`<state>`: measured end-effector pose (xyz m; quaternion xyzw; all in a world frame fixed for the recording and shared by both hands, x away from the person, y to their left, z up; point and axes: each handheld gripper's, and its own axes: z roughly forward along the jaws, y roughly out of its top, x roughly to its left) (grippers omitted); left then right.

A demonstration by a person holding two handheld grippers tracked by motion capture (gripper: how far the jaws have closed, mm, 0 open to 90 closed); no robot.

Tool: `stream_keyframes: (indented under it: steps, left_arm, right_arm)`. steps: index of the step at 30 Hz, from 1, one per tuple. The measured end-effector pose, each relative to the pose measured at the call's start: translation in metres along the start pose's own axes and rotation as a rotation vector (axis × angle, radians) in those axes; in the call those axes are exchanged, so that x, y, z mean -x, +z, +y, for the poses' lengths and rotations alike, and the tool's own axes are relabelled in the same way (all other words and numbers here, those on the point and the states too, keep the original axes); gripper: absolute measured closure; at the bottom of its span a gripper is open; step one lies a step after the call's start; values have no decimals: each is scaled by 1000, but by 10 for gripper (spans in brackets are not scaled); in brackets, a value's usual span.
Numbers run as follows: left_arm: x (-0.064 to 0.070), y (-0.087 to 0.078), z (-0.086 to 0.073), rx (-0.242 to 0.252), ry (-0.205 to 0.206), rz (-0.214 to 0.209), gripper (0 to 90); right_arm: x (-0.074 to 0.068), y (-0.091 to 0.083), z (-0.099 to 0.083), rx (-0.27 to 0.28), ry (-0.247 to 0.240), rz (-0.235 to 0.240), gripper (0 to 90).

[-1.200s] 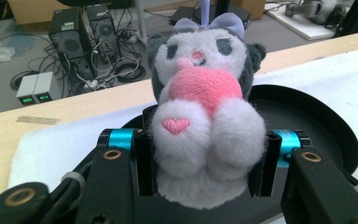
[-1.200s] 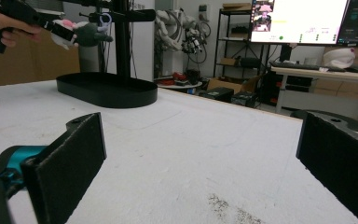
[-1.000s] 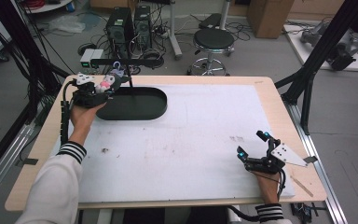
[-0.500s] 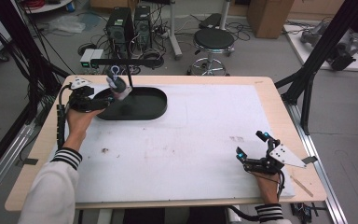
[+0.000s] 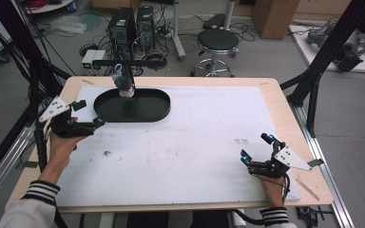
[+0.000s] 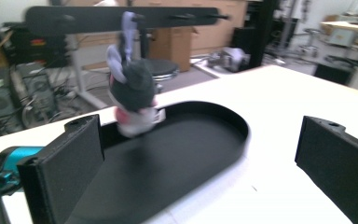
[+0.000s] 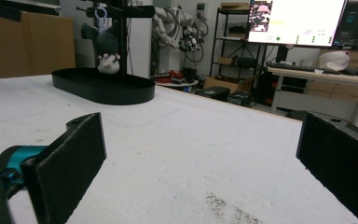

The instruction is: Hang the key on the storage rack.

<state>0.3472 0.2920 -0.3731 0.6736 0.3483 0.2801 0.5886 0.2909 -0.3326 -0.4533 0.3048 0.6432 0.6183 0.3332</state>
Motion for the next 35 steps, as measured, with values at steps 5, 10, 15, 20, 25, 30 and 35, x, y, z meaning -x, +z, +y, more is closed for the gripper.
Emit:
stream_keyframes:
  steps: [5,10,15,20,25,30,35]
  left_arm:
    - [18,-21,-26,44,26,-27,17]
    - [28,-35,-47,43,47,-42,17]
    - [30,-44,-64,61,28,-37,17]
    - [29,-49,-76,84,29,-18,17]
    - [27,-53,-83,120,20,13,17]
    - [29,-54,-89,138,32,14,17]
    - [28,-56,-91,163,25,13,17]
  right_arm:
    - [0,0,0,3,1,-3,4]
    - [0,0,0,3,-5,-6,4]
    - [0,0,0,-6,-8,-8,3]
    - [0,0,0,-5,-8,-6,4]
    - [0,0,0,-5,-4,-7,4]
    - [0,0,0,-1,-6,-12,3]
    - [-2,1,0,-16,-21,-15,4]
